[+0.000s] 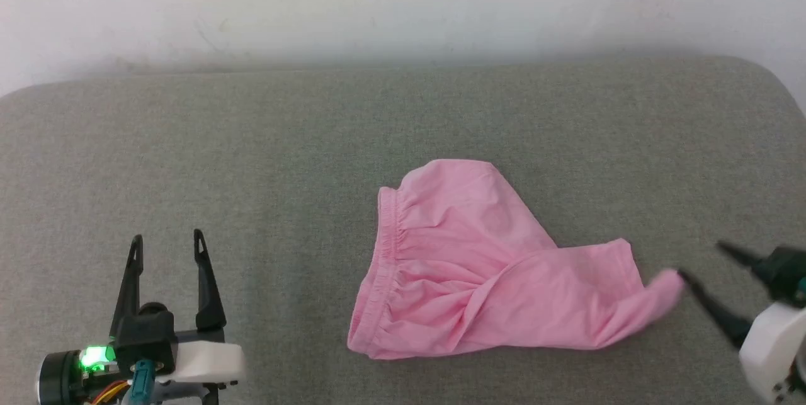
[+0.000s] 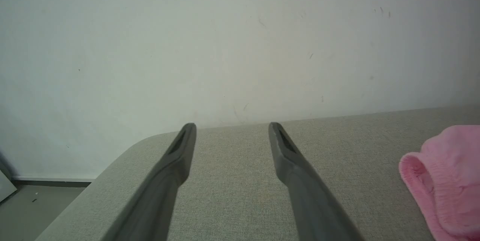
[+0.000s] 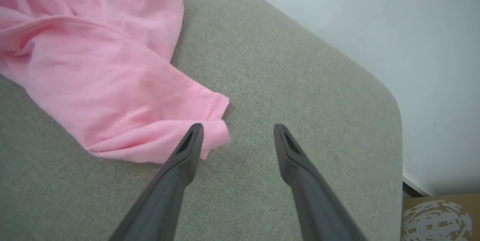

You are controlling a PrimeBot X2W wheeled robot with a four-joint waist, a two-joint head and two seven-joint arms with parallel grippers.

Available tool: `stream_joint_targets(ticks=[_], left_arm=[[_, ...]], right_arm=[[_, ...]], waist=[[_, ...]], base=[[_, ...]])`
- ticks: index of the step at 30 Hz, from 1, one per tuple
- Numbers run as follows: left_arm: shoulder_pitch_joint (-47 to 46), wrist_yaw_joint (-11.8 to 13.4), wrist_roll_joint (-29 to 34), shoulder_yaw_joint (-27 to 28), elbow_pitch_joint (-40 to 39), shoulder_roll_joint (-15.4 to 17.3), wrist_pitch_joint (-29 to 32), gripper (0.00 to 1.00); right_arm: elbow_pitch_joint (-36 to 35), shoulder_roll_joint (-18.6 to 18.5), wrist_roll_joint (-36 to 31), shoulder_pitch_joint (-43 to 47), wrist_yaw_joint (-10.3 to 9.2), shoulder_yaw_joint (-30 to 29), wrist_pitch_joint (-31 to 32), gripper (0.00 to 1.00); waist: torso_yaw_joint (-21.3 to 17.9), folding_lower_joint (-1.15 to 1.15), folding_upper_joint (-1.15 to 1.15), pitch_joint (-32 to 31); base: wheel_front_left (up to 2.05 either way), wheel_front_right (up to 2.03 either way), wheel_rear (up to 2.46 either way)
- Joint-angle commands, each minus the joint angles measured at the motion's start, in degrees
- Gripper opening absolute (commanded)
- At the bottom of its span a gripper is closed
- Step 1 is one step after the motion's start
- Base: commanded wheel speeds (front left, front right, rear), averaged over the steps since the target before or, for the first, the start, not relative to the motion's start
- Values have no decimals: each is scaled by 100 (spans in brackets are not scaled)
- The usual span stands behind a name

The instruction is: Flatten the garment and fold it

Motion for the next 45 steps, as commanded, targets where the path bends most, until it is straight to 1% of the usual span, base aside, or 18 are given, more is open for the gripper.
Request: stream_joint_targets(ticks=[1, 4, 7, 9, 13, 15, 17, 20, 24, 28, 32, 33, 34, 36, 39, 40, 42, 45], left_arm=[[40, -33, 74, 22, -10, 3, -27, 100], [21, -37, 96, -4, -24, -17, -27, 100], [-11, -39, 132, -64, -49, -44, -27, 100], [-72, -64, 133, -84, -44, -36, -27, 100], [-206, -83, 167, -177, -72, -71, -27, 100], [-291, -105, 171, -226, -72, -85, -27, 100], [-373, -111, 169, -260, -75, -106, -27, 100], [-481, -115, 167, -311, -70, -143, -27, 100], [-579, -107, 160, -343, -68, -176, -27, 100], [-670, -109, 159, -387, -52, -203, -27, 100], [-697, -77, 158, -383, -35, -215, -27, 100], [-684, -63, 157, -372, -30, -211, -27, 100], [-662, -48, 155, -354, -25, -202, -27, 100], [-616, -42, 146, -334, -3, -183, -27, 100], [-515, -41, 131, -306, 40, -152, -27, 100], [-515, -41, 131, -306, 40, -152, -27, 100], [-428, -36, 110, -279, 55, -142, -27, 100], [-283, -37, 86, -250, 57, -140, -27, 100]], right_arm=[[-153, 43, -109, 32, -6, -254, 61, 100], [-539, -26, -305, -86, -6, -627, 360, 100], [-884, -134, -177, -369, -6, -665, 822, 100], [-961, -288, -21, -614, -6, -415, 1348, 100], [-833, -549, 547, -1286, -6, 454, 2582, 100], [-671, -627, 760, -1689, -6, 880, 3003, 100], [-403, -561, 1022, -2074, -6, 1191, 3237, 100], [36, -470, 1139, -2578, -6, 1659, 3365, 100], [792, -229, 1290, -3031, -6, 2205, 3271, 100], [1466, -12, 1427, -3206, -6, 2903, 3081, 100], [1816, 164, 1603, -3262, -6, 3606, 2770, 100], [1837, 196, 1659, -3295, -6, 3731, 2628, 15], [1845, 214, 1716, -3336, -6, 3829, 2476, 0], [1798, 150, 1718, -3464, -6, 3958, 2057, 0], [1654, -72, 1684, -3598, -6, 3845, 1299, 0], [1654, -72, 1684, -3598, -6, 3845, 1299, 0], [1502, -314, 1580, -3597, -6, 3669, 871, 0], [1162, -682, 1569, -3316, -6, 3174, 412, 0]], waist=[[-14, 1, 0, -16], [-10, 1, 0, -1], [26, 1, 0, 49], [69, 1, 0, 112], [190, 1, 0, 265], [277, 1, 0, 365], [357, 1, 0, 468], [496, 1, 0, 615], [621, 1, 0, 792], [713, 1, 0, 922], [697, 1, 0, 946], [669, 1, 0, 926], [629, 1, 0, 901], [553, 1, 0, 819], [404, 1, 0, 635], [404, 1, 0, 635], [294, 1, 0, 493], [131, 1, 0, 289]], base=[[0, 0, 0], [0, 0, 0], [0, 0, 0], [0, 0, 0], [0, 0, 0], [0, 0, 0], [0, 0, 0], [0, 0, 0], [0, 0, 0], [0, 0, 0], [0, 0, 0], [0, 0, 0], [0, 0, 0], [0, 0, 0], [0, 0, 0], [0, 0, 0], [0, 0, 0], [0, 0, 0]])
